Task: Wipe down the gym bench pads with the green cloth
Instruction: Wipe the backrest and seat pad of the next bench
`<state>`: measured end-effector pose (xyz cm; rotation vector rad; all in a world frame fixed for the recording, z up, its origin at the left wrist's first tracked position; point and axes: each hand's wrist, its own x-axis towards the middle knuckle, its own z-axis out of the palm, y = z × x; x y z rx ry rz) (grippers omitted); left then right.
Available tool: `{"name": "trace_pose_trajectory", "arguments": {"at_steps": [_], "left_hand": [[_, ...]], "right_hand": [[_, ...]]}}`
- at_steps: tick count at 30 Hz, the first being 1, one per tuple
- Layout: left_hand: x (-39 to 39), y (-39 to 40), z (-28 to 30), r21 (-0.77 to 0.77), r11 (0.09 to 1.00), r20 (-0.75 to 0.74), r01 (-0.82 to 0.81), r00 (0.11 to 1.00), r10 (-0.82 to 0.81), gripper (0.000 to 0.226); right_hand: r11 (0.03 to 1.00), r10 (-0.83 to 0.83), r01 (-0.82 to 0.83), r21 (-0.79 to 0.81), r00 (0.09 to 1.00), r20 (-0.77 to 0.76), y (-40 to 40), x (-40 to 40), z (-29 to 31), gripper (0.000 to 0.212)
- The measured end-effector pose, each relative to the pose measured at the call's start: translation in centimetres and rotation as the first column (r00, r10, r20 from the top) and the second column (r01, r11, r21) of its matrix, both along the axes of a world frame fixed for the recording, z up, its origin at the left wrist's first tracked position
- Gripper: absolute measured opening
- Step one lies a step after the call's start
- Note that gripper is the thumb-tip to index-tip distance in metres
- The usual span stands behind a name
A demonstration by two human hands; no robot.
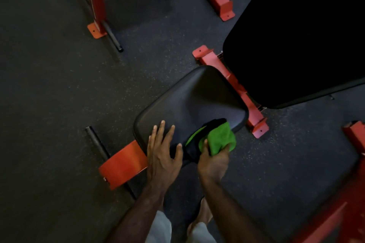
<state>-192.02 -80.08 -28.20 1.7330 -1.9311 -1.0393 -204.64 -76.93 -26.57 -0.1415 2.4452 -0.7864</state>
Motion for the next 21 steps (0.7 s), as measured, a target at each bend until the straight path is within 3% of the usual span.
{"name": "trace_pose_trajectory", "arguments": {"at_steps": [4,7,10,15,18,21], "left_hand": [[0.3,-0.4,3.0,0.145,0.989,-0.028,0.008,1.000,-0.004,0.057],[-0.1,-1.2,7.9,0.280,0.960,-0.116,0.025,0.993,0.008,0.048],[0.0,-2.2,15.6,0.321,0.943,-0.163,0.085,0.986,-0.033,0.042],[-0.4,-2.6,27.1,0.429,0.902,-0.315,0.052,0.944,0.096,0.029],[-0.6,-2.5,32.2,0.427,0.904,-0.461,-0.038,0.850,0.254,0.064],[-0.5,-2.5,36.8,0.410,0.912,-0.531,0.010,0.816,0.230,0.068]], "right_hand": [[0.980,0.192,-0.197,0.029,0.972,0.134,2.2,-0.4,3.8,0.067],[0.982,0.185,-0.177,-0.057,0.967,0.177,1.8,-0.8,7.9,0.055],[0.938,0.328,-0.290,-0.188,0.919,0.217,0.2,-1.1,14.8,0.042],[0.793,0.607,-0.572,-0.211,0.775,0.178,-0.1,0.4,27.2,0.055],[0.721,0.687,-0.660,-0.211,0.722,0.089,1.1,1.2,33.3,0.066],[0.716,0.685,-0.679,-0.164,0.728,-0.024,1.3,1.5,37.4,0.079]]}}
